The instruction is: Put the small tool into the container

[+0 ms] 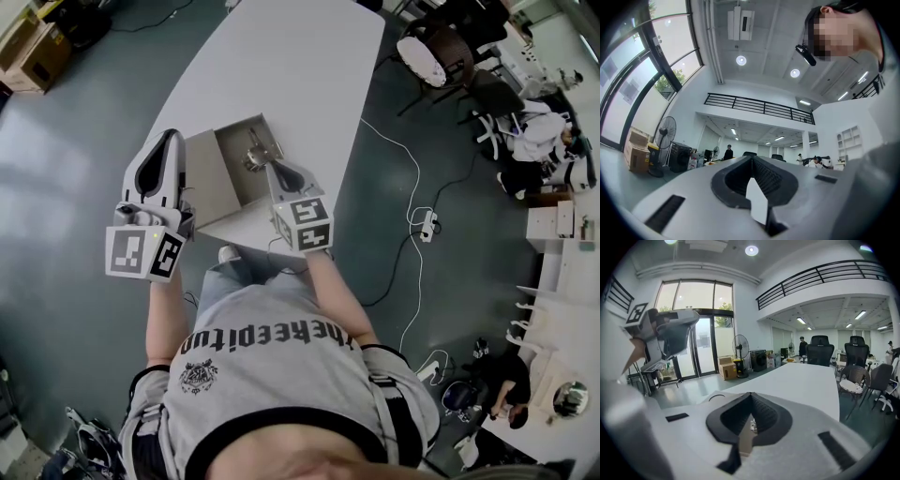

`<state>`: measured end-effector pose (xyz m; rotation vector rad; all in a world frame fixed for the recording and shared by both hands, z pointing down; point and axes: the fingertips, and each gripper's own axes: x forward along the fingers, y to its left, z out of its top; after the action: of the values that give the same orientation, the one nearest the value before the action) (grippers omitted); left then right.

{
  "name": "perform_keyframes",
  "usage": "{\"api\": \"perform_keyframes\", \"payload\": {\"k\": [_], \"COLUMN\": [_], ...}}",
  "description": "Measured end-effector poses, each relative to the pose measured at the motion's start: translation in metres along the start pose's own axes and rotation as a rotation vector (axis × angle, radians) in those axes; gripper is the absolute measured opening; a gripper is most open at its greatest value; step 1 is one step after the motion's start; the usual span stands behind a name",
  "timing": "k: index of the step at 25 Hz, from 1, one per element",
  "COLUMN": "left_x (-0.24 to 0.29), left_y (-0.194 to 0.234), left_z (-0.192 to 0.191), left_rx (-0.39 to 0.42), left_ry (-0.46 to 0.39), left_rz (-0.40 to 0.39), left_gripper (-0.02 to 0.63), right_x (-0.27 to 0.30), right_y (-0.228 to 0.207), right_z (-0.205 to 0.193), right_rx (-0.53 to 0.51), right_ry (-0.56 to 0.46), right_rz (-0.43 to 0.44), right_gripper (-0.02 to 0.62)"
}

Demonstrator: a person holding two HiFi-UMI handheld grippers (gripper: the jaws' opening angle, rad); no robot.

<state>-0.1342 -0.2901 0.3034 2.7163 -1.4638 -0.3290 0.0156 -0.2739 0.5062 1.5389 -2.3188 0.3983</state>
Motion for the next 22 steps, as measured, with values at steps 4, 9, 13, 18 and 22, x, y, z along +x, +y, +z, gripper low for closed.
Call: {"api": "perform_keyframes", "payload": {"k": [4,9,13,18,22], "left_x": [-0.01,-0.023,-0.034,-0.047,-0.056], "left_y": [-0.012,-0.032,-0.045,-0.055,-0.068], "left_z": [0.005,0.01,0.018,0.026,0.029], "left_rx": [0.008,0.022,0.033,0.046,0.055], "left_ry": [-0.007,-0.018,-0.029,-0.039,-0.049], "left_rz": [0.022,0.041,0.057,0.078,0.093], "left_gripper": [0.012,0.012,0.012,0.012,0.012], "right_x": [-0.019,-0.047,-0.07,-0.093,-0.114], "right_y": [0.001,0.0,0.0,0.002,0.0], "right_z": [0.012,0.029,0.047,0.066,0.077], "right_rx": [-0.02,-0.018,-0.004,-0.008,-0.015], "right_ry": [-0.044,-0.115,-0.173,-0.231,-0.274], "right_rz": [0.01,0.024,0.041,0.06,0.074], "right_gripper": [0.003,0.003,0.003,0.003,0.003]}}
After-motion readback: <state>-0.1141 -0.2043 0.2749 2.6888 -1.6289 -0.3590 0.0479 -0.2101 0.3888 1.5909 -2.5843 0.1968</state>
